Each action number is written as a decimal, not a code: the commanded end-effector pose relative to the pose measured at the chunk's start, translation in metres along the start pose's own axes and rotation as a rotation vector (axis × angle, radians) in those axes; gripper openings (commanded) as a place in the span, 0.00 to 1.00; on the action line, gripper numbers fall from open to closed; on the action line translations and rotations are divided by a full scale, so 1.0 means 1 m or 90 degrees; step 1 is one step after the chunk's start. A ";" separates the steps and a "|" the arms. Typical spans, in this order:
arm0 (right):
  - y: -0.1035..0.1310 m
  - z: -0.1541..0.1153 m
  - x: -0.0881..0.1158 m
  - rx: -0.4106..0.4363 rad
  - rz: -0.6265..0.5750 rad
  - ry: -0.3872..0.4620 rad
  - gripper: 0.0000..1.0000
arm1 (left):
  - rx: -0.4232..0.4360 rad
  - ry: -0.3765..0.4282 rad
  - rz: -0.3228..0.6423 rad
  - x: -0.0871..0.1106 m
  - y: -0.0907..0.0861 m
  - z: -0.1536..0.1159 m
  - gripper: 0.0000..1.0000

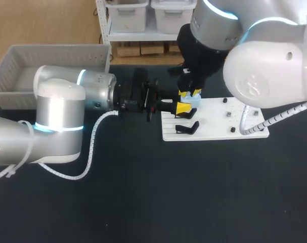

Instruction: Pick up each earbud case from the left stands, insert the matching earbuds, close the lid, and place the case in the box.

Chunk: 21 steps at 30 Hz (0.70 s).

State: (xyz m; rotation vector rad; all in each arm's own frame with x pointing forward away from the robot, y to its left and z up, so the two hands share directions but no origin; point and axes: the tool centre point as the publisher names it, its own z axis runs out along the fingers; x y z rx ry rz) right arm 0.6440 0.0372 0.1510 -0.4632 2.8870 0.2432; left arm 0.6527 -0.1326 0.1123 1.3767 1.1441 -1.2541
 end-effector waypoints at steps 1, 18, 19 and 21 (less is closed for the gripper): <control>0.000 0.001 -0.002 0.002 0.000 0.004 0.00 | 0.001 0.001 -0.001 0.000 0.001 0.000 0.00; 0.001 -0.011 0.003 0.000 0.001 -0.002 1.00 | 0.001 0.001 -0.001 0.000 0.001 0.000 0.00; 0.002 -0.014 0.004 -0.004 0.000 -0.005 1.00 | 0.001 0.001 -0.001 0.000 0.001 0.000 0.00; 0.004 -0.023 0.006 -0.016 0.003 -0.016 1.00 | 0.001 0.001 -0.001 0.000 0.001 0.000 0.00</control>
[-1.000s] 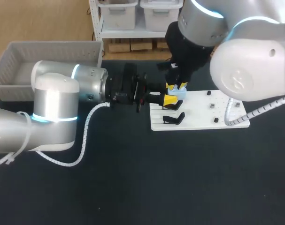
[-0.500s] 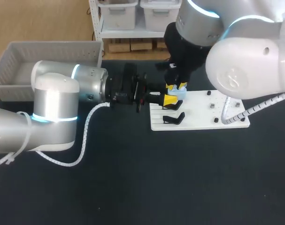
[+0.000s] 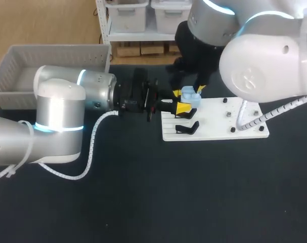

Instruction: Pick up each earbud case from the left stands, insert the matching earbuds, close the lid, and place the case in the box.

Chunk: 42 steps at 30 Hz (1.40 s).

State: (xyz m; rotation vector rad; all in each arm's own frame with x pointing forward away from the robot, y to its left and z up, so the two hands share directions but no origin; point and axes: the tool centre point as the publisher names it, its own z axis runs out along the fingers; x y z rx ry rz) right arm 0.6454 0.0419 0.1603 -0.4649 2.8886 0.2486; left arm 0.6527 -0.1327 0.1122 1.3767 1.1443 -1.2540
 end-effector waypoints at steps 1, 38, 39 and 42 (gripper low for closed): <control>-0.002 -0.019 0.010 -0.023 0.010 -0.021 1.00 | 0.001 0.001 -0.001 0.000 0.001 0.000 0.00; -0.083 0.028 -0.033 0.041 0.271 0.076 1.00 | 0.001 0.001 -0.001 0.000 0.001 0.000 0.00; -0.083 0.028 -0.031 0.043 0.270 0.079 1.00 | 0.001 0.001 -0.001 0.000 0.001 0.000 0.00; -0.081 0.026 -0.023 0.048 0.266 0.089 1.00 | 0.001 0.001 -0.001 0.000 0.001 0.000 0.00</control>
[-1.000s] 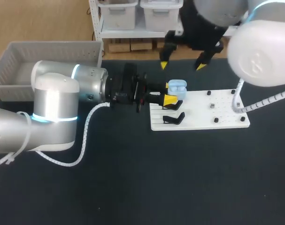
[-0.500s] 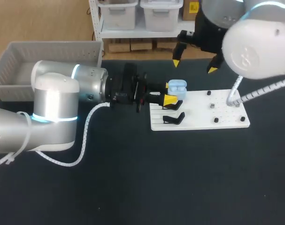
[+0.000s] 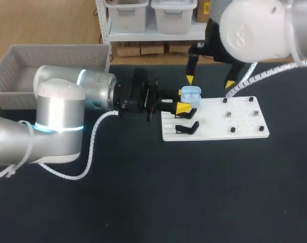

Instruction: Pick up each earbud case from the left stands, insert the matching earbuds, close the lid, and place the case in the box.

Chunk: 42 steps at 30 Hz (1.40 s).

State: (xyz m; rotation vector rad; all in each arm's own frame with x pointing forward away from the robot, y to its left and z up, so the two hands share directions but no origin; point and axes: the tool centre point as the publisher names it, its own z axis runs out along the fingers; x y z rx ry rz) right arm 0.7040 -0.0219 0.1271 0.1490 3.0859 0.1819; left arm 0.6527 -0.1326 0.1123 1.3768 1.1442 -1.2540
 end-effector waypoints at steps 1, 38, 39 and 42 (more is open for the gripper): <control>0.000 -0.004 0.009 0.005 -0.002 0.004 1.00 | 0.001 0.001 -0.001 0.000 0.001 0.000 0.00; -0.019 -0.101 0.054 -0.096 -0.091 -0.267 1.00 | -0.154 -0.019 -0.038 -0.056 0.004 -0.077 0.00; -0.019 -0.101 0.054 -0.096 -0.091 -0.267 1.00 | -0.169 -0.018 -0.035 -0.063 0.004 -0.087 0.00; -0.019 -0.101 0.054 -0.096 -0.091 -0.267 1.00 | -0.211 0.007 -0.012 -0.080 0.004 -0.114 0.00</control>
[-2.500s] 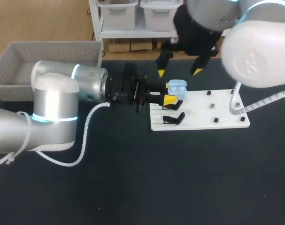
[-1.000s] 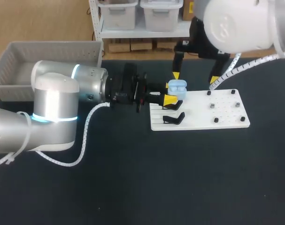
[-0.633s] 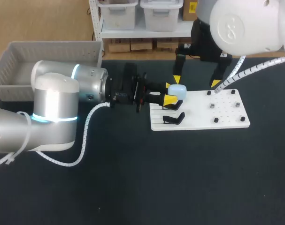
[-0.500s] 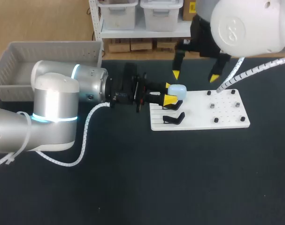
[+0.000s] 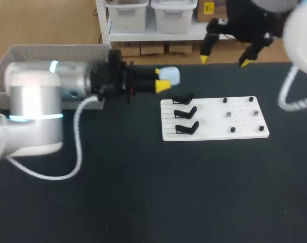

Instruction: Pick up each earbud case from the left stands, insert the matching earbuds, close the lid, and place the case in the box.

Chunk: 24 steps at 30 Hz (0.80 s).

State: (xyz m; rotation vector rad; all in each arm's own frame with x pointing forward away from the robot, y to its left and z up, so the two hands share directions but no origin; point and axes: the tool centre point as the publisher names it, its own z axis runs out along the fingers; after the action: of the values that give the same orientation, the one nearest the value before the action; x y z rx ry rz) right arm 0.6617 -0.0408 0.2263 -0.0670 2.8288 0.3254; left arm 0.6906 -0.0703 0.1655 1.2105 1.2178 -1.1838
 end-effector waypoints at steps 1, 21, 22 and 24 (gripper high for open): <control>-0.006 -0.003 0.019 -0.007 0.000 -0.120 1.00 | -0.124 0.037 0.020 -0.037 -0.018 -0.057 0.00; -0.006 -0.003 0.019 -0.007 0.000 -0.120 1.00 | -0.420 0.269 -0.017 -0.024 0.108 -0.257 0.00; -0.006 -0.003 0.019 -0.007 0.000 -0.120 1.00 | -0.419 0.271 -0.019 -0.021 0.114 -0.261 0.00; -0.006 -0.003 0.019 -0.007 0.000 -0.120 1.00 | -0.412 0.277 -0.025 -0.011 0.125 -0.268 0.00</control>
State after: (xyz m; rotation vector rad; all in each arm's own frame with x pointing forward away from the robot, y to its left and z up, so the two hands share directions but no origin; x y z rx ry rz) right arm 0.6448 -0.0465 0.2241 -0.0402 2.6543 0.3301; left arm 0.7959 0.1988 0.1905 0.9465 1.7774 -0.4539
